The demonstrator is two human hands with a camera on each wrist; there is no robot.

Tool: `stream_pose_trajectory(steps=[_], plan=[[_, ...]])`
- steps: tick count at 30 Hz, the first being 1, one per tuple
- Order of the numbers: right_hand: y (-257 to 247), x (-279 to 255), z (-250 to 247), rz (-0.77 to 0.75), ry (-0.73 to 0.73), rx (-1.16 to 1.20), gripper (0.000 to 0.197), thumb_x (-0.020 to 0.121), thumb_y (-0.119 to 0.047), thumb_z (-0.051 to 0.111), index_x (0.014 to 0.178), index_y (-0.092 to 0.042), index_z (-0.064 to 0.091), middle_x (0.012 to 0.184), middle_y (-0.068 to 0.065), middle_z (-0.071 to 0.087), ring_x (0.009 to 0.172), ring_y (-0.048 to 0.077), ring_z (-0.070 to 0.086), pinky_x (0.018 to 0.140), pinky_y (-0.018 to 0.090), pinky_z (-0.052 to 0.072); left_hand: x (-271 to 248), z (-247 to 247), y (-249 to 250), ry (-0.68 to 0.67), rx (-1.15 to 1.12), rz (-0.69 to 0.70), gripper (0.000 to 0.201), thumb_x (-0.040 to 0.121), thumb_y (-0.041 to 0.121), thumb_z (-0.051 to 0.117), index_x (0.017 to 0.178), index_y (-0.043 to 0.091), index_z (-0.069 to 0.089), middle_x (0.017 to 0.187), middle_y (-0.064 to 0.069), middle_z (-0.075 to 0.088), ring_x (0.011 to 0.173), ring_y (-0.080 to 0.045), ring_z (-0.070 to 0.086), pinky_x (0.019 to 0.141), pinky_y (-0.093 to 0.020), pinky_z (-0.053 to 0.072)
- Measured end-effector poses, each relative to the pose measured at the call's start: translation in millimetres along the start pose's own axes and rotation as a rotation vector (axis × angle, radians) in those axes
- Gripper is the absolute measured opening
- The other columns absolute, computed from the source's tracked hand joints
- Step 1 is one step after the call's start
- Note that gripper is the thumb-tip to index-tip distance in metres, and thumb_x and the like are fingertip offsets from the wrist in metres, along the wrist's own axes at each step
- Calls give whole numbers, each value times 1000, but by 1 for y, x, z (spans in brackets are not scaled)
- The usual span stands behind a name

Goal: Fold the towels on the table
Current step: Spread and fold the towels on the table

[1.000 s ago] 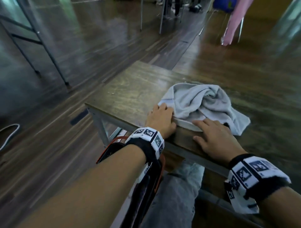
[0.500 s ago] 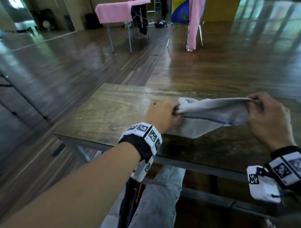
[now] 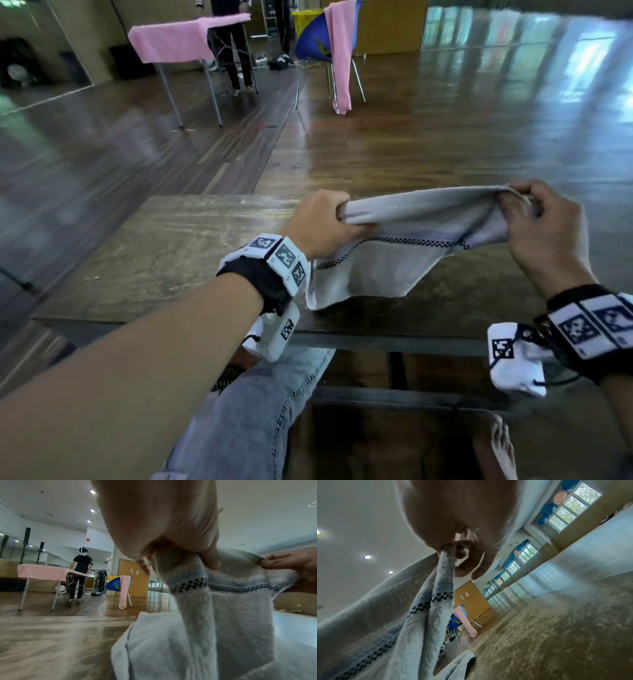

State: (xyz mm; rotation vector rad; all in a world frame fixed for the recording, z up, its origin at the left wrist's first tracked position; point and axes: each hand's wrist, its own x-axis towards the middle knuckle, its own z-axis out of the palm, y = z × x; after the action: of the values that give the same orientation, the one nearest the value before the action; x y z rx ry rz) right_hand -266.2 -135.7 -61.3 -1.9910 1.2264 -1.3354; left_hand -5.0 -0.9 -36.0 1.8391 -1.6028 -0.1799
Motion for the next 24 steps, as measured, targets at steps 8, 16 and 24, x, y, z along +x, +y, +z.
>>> stream_pose_trajectory(steps=[8, 16, 24], plan=[[16, -2, -21, 30, 42, 80, 8, 95, -38, 61, 89, -42, 64, 75, -7, 65, 56, -17, 57, 47, 0, 37, -12, -41, -20, 83, -81, -77, 36, 98, 32, 57, 71, 16, 39, 59, 5, 37, 48, -6, 30, 49, -18, 31], [-27, -35, 21, -171, -393, 125, 5, 90, -34, 71, 89, -34, 77, 84, -20, 75, 76, -1, 69, 62, 11, 51, -17, 18, 36, -170, -104, 108, 41, 88, 47, 67, 120, 23, 60, 117, 8, 61, 89, 4, 53, 74, -8, 42], [-37, -27, 15, -196, -255, 195, 10, 85, -28, 80, 80, -34, 75, 79, -28, 72, 70, -8, 66, 56, 3, 43, -10, 39, 29, -159, -61, 54, 24, 90, 27, 68, 77, 7, 71, 66, 1, 62, 59, -6, 51, 64, -27, 44]])
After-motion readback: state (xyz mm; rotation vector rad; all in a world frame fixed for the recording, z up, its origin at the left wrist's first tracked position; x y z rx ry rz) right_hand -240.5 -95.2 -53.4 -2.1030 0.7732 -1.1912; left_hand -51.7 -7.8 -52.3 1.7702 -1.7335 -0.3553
